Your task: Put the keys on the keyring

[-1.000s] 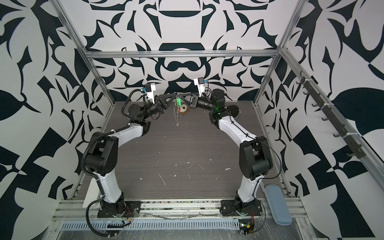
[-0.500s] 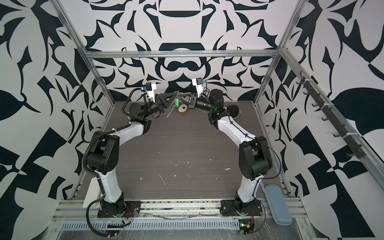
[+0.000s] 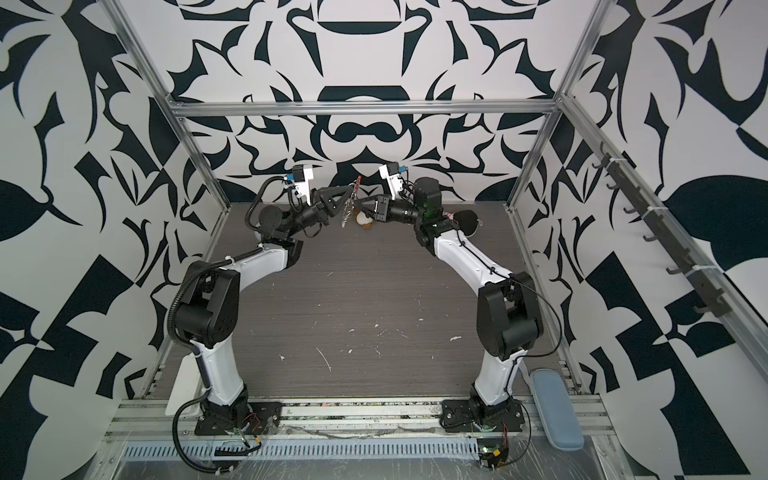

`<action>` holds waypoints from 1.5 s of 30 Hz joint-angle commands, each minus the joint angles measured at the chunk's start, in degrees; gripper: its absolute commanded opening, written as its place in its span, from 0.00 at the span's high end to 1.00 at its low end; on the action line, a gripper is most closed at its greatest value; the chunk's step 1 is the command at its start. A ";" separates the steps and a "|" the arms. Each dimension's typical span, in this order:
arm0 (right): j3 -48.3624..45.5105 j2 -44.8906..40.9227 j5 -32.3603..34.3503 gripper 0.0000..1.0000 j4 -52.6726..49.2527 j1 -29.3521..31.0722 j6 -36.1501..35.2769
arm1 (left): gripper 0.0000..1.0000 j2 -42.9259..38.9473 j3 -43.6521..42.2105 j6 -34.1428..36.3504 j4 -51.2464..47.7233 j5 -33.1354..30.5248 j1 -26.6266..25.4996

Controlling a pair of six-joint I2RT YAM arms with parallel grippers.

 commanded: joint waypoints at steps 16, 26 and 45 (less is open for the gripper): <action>2.46 -10.51 5.25 0.66 -1.29 -0.69 -11.22 | 1.00 -2.61 0.21 -1.62 4.28 1.68 -0.36; 5.29 -7.22 3.55 0.66 1.01 -0.69 -8.69 | 1.00 -2.32 0.85 -3.12 4.21 2.38 -0.39; 6.60 -4.13 0.68 0.86 2.94 0.98 -6.77 | 1.00 -2.09 1.61 -4.13 4.24 2.91 -0.56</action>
